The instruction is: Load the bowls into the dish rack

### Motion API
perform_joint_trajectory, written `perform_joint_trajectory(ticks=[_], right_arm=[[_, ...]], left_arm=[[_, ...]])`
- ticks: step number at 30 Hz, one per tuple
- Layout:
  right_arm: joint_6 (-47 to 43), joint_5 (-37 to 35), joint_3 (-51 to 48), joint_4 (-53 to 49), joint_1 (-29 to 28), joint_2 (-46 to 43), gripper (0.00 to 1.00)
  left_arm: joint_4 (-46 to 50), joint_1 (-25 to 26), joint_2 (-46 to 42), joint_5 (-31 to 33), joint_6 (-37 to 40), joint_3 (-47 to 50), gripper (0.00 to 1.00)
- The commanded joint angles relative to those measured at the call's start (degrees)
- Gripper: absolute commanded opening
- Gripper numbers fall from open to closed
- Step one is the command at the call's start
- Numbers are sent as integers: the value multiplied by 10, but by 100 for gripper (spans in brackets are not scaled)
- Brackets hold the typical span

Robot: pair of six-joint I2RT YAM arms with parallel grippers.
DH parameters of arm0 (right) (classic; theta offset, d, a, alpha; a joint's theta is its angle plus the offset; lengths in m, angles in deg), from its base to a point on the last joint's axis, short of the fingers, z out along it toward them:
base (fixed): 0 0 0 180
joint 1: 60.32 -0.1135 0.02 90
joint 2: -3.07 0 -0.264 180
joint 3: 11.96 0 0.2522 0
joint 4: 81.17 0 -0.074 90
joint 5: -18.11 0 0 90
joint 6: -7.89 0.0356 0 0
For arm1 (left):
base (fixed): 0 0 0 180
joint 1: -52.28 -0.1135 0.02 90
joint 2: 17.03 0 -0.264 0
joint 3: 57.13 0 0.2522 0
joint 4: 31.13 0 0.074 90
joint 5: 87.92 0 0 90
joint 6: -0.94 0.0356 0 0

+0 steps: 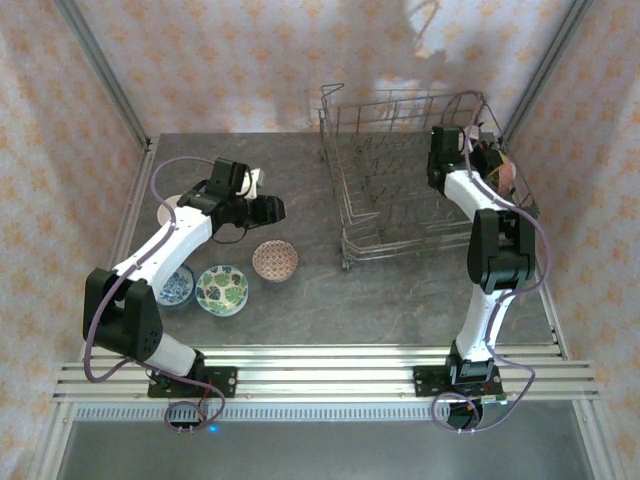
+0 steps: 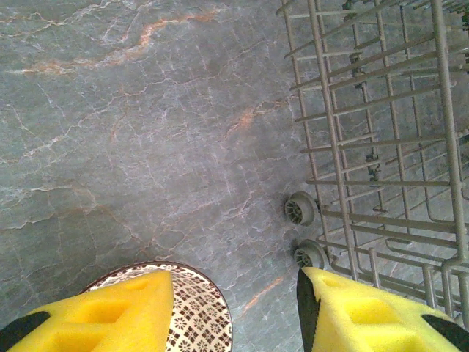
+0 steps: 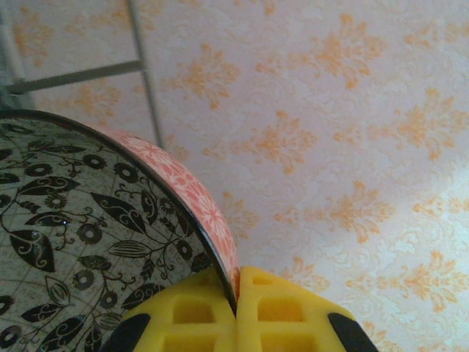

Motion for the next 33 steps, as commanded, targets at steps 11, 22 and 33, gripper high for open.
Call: perform_joint_trajectory(ticks=[11,22,33], right_arm=[[91,-25,12,-94,-21,-10,9],[204,-3,46,-221,-23,9,21],[290,32,78,-304,-23,45,31]], left_arm=[[7,3,-14,14,13,-13,49],[13,3,-27,28,11,-2,49],[39,3,-37,68,-2,12,49]])
